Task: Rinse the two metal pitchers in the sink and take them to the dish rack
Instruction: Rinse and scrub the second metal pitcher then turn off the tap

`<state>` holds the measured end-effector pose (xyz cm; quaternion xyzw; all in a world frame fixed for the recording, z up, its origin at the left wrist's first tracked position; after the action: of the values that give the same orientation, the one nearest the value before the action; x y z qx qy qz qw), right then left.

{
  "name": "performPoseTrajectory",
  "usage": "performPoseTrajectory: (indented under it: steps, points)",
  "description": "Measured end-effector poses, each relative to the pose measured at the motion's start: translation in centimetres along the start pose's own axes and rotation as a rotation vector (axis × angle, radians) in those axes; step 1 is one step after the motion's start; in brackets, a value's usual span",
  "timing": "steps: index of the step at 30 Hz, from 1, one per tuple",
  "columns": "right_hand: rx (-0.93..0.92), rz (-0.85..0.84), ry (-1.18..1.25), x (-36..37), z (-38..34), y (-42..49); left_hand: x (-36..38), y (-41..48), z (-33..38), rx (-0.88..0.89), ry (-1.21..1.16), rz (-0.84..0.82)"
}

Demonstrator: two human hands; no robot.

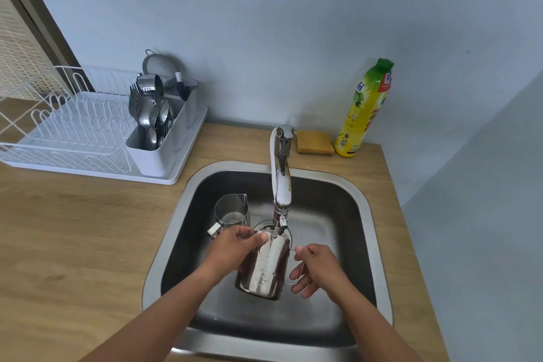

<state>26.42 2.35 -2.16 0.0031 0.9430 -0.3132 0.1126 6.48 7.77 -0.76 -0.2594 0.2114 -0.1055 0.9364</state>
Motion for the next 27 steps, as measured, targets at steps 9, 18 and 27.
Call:
performPoseTrajectory:
  steps: [9,18,27]
  points:
    - [0.052,-0.026,0.045,-0.03,0.36,-0.17,0.58,0.45,-0.2,-0.095,-0.034,-0.095]
    - [0.132,-0.013,0.099,0.36,0.72,-0.25,-0.03,0.73,-0.33,-0.129,-0.029,-0.065]
    - [0.131,-0.01,0.072,0.53,0.55,-0.56,-0.22,0.36,0.06,-0.129,-0.011,-0.085]
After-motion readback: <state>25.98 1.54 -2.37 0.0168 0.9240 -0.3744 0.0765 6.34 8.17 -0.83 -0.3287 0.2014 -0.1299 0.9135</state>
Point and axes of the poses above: each hand's wrist, its own y-axis towards the middle knuckle, its own x-axis out of the palm, z = x × y, the point moved 4 cm from there along y, towards the middle knuckle, and after that the axes turned 5 degrees about -x, right-handed, at the moved point
